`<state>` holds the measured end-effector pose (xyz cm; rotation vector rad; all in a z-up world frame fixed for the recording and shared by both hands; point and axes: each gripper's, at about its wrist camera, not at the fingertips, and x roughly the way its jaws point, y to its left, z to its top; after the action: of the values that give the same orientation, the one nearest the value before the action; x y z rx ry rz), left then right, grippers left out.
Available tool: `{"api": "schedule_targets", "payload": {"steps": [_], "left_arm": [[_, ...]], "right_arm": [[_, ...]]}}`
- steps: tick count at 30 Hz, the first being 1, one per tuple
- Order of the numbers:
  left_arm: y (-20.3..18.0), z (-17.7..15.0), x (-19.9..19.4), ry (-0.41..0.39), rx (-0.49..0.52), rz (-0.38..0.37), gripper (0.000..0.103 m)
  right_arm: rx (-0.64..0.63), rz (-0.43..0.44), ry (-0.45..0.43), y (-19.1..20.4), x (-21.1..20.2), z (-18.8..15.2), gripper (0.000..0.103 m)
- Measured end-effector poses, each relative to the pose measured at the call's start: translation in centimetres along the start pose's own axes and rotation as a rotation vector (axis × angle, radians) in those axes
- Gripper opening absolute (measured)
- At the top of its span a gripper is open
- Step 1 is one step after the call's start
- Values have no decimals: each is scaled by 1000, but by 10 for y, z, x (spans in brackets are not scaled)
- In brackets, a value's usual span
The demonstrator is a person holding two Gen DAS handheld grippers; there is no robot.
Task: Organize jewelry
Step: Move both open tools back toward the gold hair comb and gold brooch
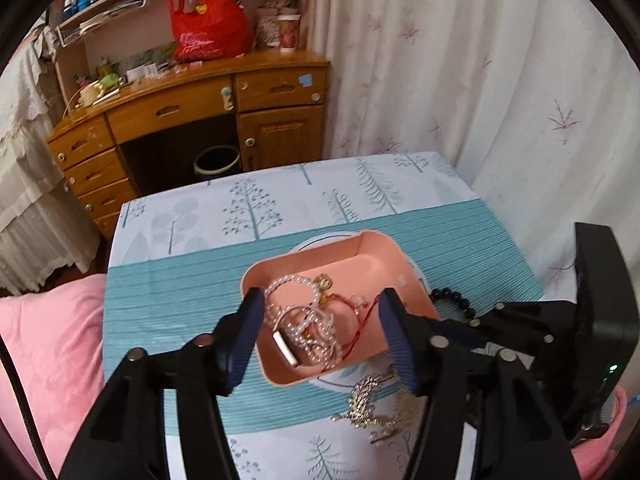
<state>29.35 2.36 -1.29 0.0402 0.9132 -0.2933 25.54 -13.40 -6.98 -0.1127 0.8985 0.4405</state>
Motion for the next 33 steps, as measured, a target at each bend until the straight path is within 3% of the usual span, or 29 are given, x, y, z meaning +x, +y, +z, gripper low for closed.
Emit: {"api": "schedule_targets", "payload": {"steps": [3,5,8,14,18,25,33], "left_arm": [[0,-2,-11,-18,2,24,72],[-2,-4,-19,-33,13,37,77],[-6,-10,-28,-42,19,33,85],[-14,-35,-34,-25,16,41,89],[-18,-54,-26,27,5,21,99],[-30,-92,4,130,14,6,99],[-42,-125,41,222,27,18,99]], "right_arm": [[4,-17,-13,1,-10,1,17],[9,-24,-19,2,-17,2,30],[30,-37,-21,0,-29,1,40],[117,-67,-8,-7,-47,-19,55],[175,-72,14,-14,-53,-40,57],[276,-88,114,-27,-42,-84,57],[298,-119,149,-31,-27,-114,57]]}}
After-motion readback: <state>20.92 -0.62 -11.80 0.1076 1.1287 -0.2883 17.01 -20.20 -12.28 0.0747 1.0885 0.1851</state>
